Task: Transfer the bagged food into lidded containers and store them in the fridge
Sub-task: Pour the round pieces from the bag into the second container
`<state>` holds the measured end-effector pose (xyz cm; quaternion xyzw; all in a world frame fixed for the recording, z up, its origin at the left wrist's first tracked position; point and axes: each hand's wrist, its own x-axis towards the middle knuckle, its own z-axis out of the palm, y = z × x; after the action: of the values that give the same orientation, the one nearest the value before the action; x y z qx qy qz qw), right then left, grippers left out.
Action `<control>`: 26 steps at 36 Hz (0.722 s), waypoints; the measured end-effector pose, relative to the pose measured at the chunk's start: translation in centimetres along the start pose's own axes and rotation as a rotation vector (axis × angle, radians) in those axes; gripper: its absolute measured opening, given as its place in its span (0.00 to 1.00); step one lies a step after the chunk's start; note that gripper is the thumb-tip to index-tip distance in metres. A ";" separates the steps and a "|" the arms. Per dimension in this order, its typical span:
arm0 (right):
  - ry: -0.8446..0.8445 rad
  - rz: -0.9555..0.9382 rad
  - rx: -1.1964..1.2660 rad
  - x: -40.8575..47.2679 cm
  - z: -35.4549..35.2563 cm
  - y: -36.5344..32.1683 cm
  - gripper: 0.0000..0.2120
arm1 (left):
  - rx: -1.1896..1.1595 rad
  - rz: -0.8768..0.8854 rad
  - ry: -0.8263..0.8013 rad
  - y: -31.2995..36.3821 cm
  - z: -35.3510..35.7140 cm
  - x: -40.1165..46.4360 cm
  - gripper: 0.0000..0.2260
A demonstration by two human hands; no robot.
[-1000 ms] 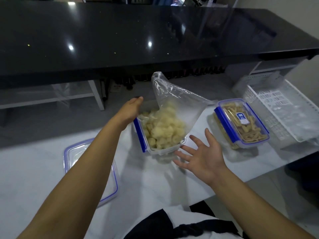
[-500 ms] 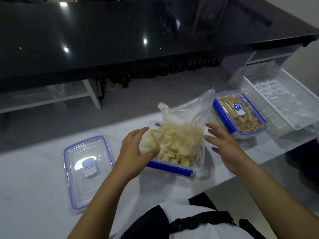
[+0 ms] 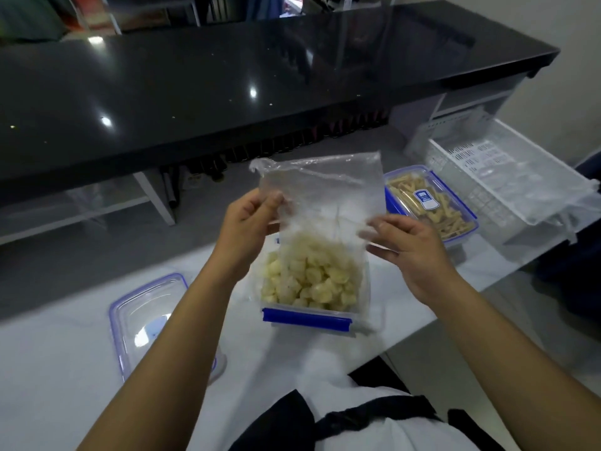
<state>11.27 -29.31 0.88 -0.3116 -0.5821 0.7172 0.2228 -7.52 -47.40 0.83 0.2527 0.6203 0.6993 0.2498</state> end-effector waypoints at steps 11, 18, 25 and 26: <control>-0.015 0.045 -0.164 -0.3 0.4 1.2 0.06 | 0.114 -0.030 0.054 -2.2 0.8 -0.8 0.11; -0.070 0.009 -0.074 -0.1 1.3 -0.9 0.06 | 0.008 0.094 0.068 0.3 0.8 -0.3 0.12; -0.130 -0.002 -0.088 -0.3 1.7 -1.5 0.06 | -0.033 0.073 0.098 1.8 0.5 -0.8 0.06; -0.137 -0.002 -0.090 -0.3 1.8 -1.5 0.06 | -0.037 0.070 0.104 1.9 0.5 -0.8 0.07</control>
<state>10.15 -30.40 2.67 -0.2708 -0.6280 0.7098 0.1688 -6.65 -47.79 2.74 0.2330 0.6102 0.7311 0.1973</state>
